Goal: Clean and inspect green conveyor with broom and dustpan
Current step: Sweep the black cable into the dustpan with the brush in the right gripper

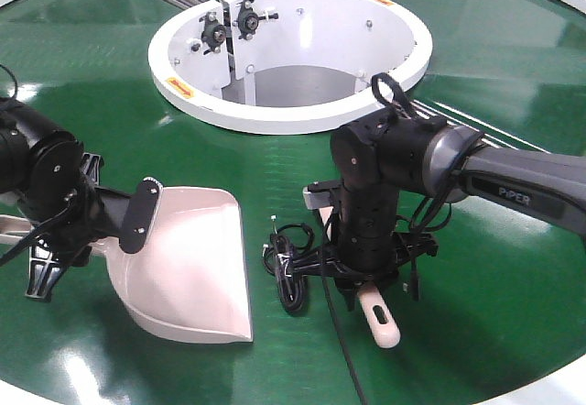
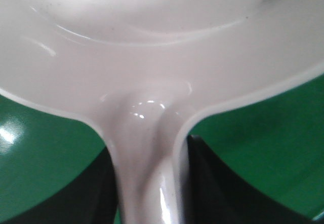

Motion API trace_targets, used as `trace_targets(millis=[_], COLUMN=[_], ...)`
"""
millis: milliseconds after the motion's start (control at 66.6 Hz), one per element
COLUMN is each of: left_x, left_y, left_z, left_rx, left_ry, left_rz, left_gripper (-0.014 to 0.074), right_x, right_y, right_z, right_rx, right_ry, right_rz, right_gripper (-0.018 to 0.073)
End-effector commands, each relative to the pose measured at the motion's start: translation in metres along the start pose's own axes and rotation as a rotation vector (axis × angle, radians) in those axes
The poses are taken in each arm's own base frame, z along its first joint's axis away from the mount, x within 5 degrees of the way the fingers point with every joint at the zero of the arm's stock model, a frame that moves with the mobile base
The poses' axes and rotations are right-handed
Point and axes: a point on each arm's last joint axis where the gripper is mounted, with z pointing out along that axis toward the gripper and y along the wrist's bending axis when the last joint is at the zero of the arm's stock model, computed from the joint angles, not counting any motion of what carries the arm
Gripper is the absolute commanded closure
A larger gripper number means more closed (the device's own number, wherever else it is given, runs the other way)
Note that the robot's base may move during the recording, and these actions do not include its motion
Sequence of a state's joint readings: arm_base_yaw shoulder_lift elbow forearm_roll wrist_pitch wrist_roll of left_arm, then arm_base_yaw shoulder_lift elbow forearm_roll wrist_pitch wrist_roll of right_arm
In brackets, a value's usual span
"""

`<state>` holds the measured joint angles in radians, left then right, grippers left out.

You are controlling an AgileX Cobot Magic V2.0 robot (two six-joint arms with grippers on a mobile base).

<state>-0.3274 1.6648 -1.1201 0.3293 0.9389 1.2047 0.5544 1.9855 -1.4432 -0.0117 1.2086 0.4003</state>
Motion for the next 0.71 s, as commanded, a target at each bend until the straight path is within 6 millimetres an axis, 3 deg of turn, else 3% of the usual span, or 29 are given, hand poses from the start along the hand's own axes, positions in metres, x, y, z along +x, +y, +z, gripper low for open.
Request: trace_targets(millis=[0, 346, 526, 691], left_x=[-0.002, -0.002, -0.002, -0.002], left_y=[0.0, 0.0, 0.0, 0.0], left_z=[-0.013, -0.013, -0.013, -0.013], left_rx=[-0.019, -0.019, -0.019, -0.019], left_ry=[-0.012, -0.012, -0.012, -0.012], left_rz=[0.049, 0.049, 0.049, 0.049], left_gripper=[0.0602, 0.0602, 0.0602, 0.0602], right_x=[0.006, 0.013, 0.02, 0.016], right_y=[-0.004, 0.013, 0.037, 0.072], right_z=[-0.021, -0.021, -0.017, -0.023], right_rx=[0.006, -0.128, -0.127, -0.183], right_ry=[0.014, 0.077, 0.088, 0.066], right_rz=[0.022, 0.047, -0.01, -0.074], right_gripper=[0.0564, 0.0564, 0.0564, 0.0562])
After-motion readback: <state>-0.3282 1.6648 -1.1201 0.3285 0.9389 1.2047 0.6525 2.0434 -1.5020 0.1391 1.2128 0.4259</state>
